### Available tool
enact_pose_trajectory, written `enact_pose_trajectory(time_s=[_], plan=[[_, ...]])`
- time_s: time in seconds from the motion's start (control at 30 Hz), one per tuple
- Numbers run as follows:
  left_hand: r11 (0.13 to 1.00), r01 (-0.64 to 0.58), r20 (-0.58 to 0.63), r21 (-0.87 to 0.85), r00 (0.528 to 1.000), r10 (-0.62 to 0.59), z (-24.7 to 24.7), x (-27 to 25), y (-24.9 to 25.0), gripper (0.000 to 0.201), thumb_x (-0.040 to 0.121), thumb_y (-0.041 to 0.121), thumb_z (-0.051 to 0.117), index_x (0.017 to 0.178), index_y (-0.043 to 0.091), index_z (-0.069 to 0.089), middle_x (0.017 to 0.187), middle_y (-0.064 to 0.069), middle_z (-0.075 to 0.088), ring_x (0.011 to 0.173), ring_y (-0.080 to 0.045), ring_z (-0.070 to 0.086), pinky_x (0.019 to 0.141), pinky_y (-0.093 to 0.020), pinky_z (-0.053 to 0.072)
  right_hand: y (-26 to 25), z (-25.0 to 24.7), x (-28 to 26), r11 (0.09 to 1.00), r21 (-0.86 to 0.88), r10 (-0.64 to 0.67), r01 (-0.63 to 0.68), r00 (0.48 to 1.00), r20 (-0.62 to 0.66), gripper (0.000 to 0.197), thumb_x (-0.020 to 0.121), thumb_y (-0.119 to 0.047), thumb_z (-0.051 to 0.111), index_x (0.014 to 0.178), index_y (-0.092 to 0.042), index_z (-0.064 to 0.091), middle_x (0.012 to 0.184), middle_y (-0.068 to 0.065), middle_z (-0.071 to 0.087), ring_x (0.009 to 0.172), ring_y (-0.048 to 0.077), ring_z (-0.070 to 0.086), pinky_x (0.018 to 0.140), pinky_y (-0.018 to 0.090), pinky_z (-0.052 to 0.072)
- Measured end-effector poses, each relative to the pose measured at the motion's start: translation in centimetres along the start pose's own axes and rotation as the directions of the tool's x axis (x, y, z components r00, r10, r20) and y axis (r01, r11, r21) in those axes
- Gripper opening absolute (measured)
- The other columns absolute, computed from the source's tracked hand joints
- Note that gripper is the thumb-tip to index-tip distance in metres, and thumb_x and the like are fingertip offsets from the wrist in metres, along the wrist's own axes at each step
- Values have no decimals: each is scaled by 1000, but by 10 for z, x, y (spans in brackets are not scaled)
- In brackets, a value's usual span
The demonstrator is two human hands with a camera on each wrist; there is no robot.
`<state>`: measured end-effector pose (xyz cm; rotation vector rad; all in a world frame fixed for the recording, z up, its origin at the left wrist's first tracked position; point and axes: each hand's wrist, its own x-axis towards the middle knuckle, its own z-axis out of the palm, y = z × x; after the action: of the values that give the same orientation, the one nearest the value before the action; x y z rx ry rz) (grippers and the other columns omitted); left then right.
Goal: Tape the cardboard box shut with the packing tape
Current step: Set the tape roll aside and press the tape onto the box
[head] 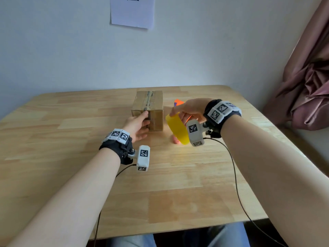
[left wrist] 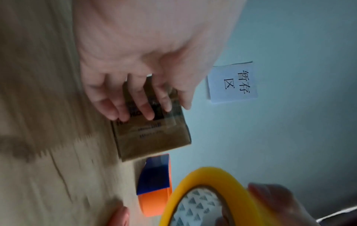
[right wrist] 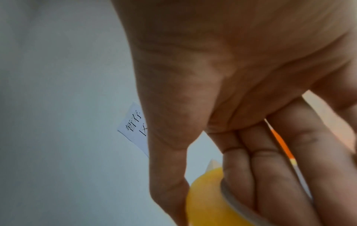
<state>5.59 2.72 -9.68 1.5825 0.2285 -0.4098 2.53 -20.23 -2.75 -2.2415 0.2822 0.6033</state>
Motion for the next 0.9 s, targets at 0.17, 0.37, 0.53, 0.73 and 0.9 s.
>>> enact_pose_trajectory(time_s=[0.17,0.37,0.53,0.73,0.9], plan=[[987,9,-43,-160,999,-16,16,1,-5,23,90,32,79,107,20,69,116,2,78,108,-22,72,96,-41,54,33,-27,-10,987,-125,69,-103,965,-254,35,75,-44,78,67,-14,61,56,0,57,43,18,47,50,21,41],[956,64,-10,-285,998,-69,25,5,-11,15,89,31,81,99,23,72,112,8,80,113,-17,70,105,-39,50,83,-20,13,942,-231,143,-244,913,-383,40,68,-50,78,69,-12,68,69,6,72,64,26,67,74,34,55],[957,60,-29,-285,997,-71,28,4,-10,16,86,31,83,96,25,73,111,10,80,110,-16,71,97,-36,50,102,-16,25,946,-190,163,-262,893,-419,43,70,-48,81,79,-8,70,80,9,75,65,27,66,67,31,53],[958,44,-37,-284,998,-57,24,6,-13,21,82,31,87,98,25,74,106,9,82,106,-16,73,96,-36,51,92,-19,28,958,-181,121,-224,884,-452,47,76,-53,81,74,-9,65,71,7,70,64,26,64,58,28,46],[963,25,-34,-270,999,-35,20,5,-15,24,82,31,87,102,24,75,107,9,82,95,-14,74,85,-34,50,33,-11,30,985,-151,-162,89,790,-592,41,92,-40,63,63,-13,57,61,3,55,62,24,52,51,26,35]])
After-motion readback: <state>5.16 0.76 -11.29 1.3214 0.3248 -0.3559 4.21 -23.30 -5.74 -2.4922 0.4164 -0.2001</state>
